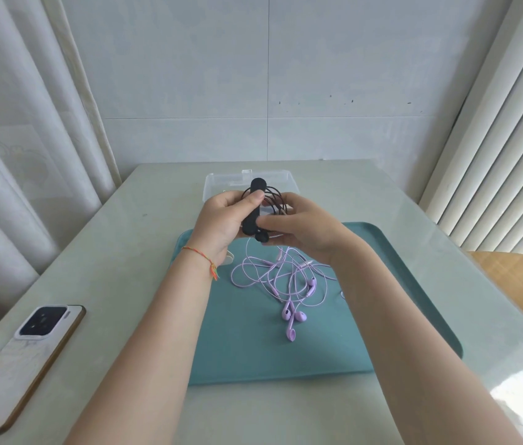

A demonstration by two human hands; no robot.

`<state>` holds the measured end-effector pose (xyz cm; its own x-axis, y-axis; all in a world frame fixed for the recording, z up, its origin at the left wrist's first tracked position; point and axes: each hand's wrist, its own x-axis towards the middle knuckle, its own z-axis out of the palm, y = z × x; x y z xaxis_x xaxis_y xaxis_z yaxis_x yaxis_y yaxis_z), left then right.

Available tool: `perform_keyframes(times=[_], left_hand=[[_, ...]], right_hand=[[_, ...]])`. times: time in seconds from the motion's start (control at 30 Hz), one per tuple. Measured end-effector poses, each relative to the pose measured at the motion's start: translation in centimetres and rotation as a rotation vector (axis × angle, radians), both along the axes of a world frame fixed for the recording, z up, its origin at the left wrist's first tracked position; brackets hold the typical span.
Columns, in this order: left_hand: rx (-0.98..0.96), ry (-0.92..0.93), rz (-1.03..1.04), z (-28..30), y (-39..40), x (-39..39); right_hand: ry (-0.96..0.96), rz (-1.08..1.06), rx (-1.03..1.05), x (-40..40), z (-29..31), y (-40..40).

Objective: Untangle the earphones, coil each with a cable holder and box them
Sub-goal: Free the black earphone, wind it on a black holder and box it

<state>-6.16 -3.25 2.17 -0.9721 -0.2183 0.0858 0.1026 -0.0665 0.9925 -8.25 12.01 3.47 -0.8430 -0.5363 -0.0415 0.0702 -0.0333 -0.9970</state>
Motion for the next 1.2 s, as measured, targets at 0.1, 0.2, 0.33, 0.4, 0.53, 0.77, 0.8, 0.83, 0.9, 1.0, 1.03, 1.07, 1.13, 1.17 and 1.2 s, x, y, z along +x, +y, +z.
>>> perform_keyframes(times=[0.1,0.2,0.33,0.4,0.53,0.77,0.8,0.83,0.9,1.0,1.03,1.07,1.13,1.17,1.2], left_hand=[[-0.022,0.013,0.023,0.1,0.2,0.2],[-0.043,-0.001,0.033,0.1,0.2,0.5],[-0.064,-0.013,0.034,0.9,0.2,1.0],[-0.071,-0.015,0.020,1.3,0.3,1.3],[-0.080,-0.018,-0.013,2.1,0.7,1.6],[-0.128,0.000,-0.042,3.8,1.2,1.7],[-0.133,0.005,-0.029,4.0,1.3,1.7],[-0.143,0.014,-0.005,4.2,1.3,1.7],[-0.163,0.042,0.051,4.5,1.2,1.6],[-0.196,0.059,0.089,4.8,1.1,1.5],[-0.205,0.056,0.081,5.0,1.0,1.5],[-0.206,0.050,0.064,5.1,1.0,1.6],[-0.207,0.041,0.024,5.4,1.0,1.7],[-0.207,0.039,0.013,5.5,1.0,1.8],[-0.204,0.036,0.008,5.6,1.1,1.8]], right_hand=[[-0.001,0.052,-0.007,0.1,-0.1,0.3],[0.004,0.043,-0.029,0.0,0.2,0.7],[0.016,0.007,-0.055,0.5,0.6,0.8],[-0.010,-0.015,-0.119,0.8,0.9,0.8],[-0.070,-0.039,-0.230,1.3,1.1,1.1],[-0.112,-0.121,-0.391,2.1,1.3,0.8],[-0.111,-0.144,-0.393,2.0,1.4,0.7],[-0.109,-0.160,-0.389,2.0,1.3,0.6],[-0.115,-0.176,-0.386,1.9,1.4,0.5],[-0.127,-0.183,-0.389,1.8,1.6,0.5],[-0.131,-0.182,-0.394,1.9,1.8,0.5],[-0.138,-0.179,-0.403,1.9,1.9,0.6],[-0.126,-0.169,-0.413,2.0,2.1,0.7],[-0.105,-0.169,-0.413,1.9,2.1,0.7],[-0.078,-0.174,-0.414,1.9,2.2,0.6]])
